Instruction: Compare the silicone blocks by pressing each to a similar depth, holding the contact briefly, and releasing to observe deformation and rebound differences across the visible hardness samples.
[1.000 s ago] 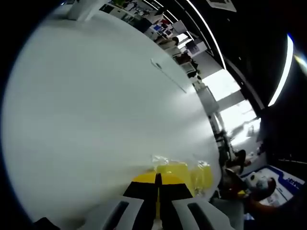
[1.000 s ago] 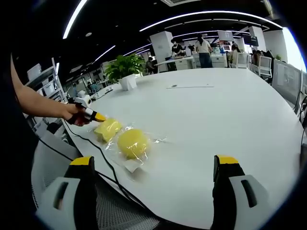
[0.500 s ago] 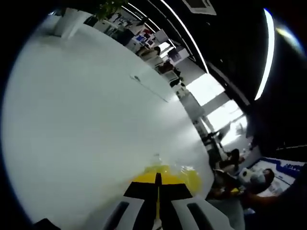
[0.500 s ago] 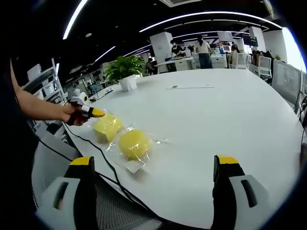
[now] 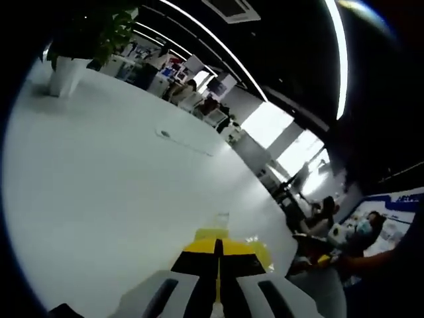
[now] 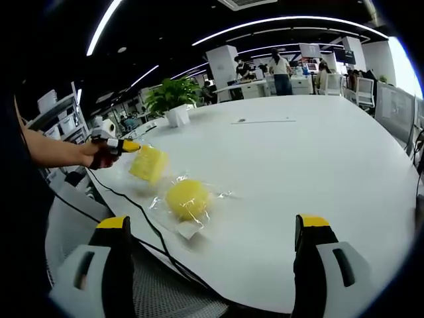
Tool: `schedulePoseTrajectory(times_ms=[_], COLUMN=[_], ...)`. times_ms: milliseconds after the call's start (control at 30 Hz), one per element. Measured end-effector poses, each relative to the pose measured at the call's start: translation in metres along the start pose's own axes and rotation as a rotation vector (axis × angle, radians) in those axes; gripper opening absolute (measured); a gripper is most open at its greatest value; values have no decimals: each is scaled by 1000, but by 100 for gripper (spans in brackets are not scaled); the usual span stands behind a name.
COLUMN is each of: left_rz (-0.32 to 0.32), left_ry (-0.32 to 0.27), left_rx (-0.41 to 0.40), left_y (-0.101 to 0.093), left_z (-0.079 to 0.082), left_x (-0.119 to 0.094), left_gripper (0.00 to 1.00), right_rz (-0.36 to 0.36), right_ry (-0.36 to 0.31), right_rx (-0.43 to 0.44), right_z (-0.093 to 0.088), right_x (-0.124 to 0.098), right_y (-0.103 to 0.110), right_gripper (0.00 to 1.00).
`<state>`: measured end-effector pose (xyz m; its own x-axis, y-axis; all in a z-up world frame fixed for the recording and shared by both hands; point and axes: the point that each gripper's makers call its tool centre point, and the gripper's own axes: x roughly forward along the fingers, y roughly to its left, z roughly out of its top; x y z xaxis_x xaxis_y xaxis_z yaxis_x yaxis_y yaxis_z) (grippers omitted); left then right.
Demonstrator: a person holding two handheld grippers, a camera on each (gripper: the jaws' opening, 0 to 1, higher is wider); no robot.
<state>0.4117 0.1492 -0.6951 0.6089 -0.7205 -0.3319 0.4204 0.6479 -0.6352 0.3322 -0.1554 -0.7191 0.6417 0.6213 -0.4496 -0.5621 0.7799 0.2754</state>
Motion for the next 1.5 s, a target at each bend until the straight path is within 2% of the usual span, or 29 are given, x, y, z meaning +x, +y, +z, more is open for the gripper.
schedulePoseTrajectory(times_ms=[67,500,833,1000,1133,1300,1500], left_rz=[14,-34,-78,-121,-142,-181,-197], left_ry=[-10,-69,-123,-147,-145,-188,-227], left_rx=[48,111,166,190,254,257,300], left_y=[1,-22,-49,-66,-76,-91,-111], left_z=[4,29,57,69,76,89,108], left_x=[-1,-5,-12,-18,-22,-32,-45], left_gripper=[0,0,0,0,0,0,0], right_rz=[2,8,13,22,28,36,42], right_ry=[-2,-18,-22,-22,-30,-53,-74], right_rx=[-1,-6,-21,-29,-32,-49,-73], right_z=[1,9,16,17,24,39,55], right_x=[0,1,3,5,4,2,0], right_y=[0,4,7,10,12,11,11], right_gripper=[96,96,96,96,96,96,96])
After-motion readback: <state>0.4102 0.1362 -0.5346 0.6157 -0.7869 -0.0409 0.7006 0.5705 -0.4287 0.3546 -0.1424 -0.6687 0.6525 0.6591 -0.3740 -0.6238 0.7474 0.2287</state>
